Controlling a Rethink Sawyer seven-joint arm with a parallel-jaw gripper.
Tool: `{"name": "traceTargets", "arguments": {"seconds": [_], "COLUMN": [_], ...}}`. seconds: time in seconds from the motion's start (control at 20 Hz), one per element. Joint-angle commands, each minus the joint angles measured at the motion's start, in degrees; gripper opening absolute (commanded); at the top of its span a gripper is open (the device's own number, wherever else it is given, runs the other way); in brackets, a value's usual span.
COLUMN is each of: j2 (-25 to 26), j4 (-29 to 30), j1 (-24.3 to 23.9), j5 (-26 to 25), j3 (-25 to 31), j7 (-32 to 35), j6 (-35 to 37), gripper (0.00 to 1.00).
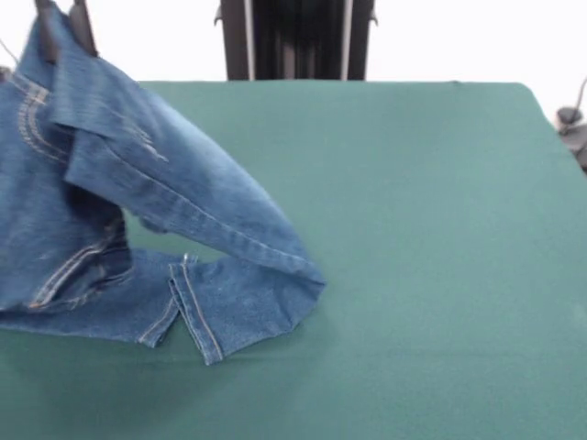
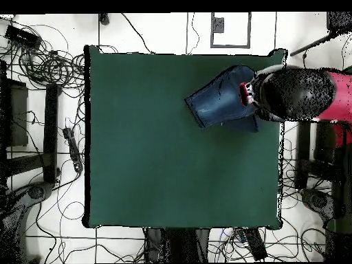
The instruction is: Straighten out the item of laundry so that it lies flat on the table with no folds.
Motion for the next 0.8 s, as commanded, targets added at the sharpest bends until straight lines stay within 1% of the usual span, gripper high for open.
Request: {"name": "traceTargets", "arguments": {"seconds": [0.05,0.4,0.8], "j2": [-3.86,-4.22,-1.42], "j4": [17.77,24.28,30.06], "j1": [5.28,10.44,15.66], "j5": [4.42,7.16,10.52], "j3": [-7.23,-14.29,-20.73], "j7": [26.19,35.79,43.18], "j6": [-10.33,-21.22,-35.01], "gripper": [0.0,0.0,0.0]}}
